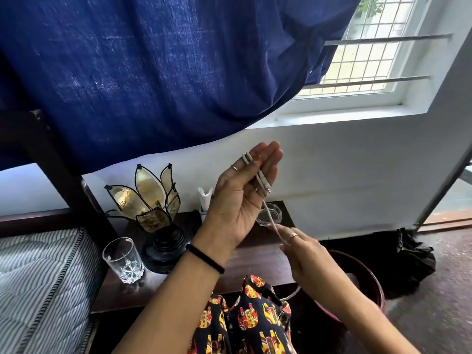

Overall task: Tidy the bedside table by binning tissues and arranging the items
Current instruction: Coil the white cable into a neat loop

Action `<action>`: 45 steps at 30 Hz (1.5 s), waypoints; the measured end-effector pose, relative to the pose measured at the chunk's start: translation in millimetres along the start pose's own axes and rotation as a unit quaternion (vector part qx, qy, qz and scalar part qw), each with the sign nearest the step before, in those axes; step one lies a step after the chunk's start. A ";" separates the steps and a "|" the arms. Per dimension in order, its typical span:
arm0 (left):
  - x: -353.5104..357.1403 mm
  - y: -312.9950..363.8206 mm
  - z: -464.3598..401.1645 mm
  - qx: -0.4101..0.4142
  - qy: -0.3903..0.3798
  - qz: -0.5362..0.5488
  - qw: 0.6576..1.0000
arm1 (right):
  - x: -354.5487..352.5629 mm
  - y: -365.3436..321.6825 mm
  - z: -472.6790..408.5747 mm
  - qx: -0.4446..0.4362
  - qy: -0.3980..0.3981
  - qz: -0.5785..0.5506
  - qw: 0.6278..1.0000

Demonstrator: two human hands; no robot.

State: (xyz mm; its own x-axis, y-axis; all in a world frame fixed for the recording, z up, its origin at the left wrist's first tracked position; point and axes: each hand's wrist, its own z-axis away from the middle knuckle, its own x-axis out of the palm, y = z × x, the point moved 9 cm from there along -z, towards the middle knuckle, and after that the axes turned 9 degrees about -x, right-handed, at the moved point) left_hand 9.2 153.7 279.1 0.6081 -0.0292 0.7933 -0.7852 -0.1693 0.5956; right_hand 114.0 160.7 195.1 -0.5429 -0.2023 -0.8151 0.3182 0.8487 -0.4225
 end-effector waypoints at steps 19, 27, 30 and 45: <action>-16.5 -25.7 11.9 -0.016 -0.001 -0.545 0.839 | -114.8 -51.0 -36.5 -0.047 0.083 0.126 0.987; 6.0 -35.5 29.0 -0.068 -0.031 -0.538 0.839 | -126.1 -57.3 -41.2 -0.081 0.057 0.077 0.992; 10.2 -36.4 30.5 -0.086 -0.040 -0.519 0.849 | -130.2 -57.2 -40.1 -0.082 0.058 0.053 0.994; 43.3 -43.0 30.4 -0.124 -0.122 -0.262 0.949 | -107.4 -19.0 -27.9 -0.044 0.140 -0.320 0.936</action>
State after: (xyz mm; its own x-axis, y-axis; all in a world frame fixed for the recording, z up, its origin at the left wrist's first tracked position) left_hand 72.8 129.7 284.1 0.9080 -0.2372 0.3452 -0.3523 0.0132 0.9358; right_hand 144.6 180.0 301.8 -0.7865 -0.5577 -0.2653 -0.2004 0.6368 -0.7446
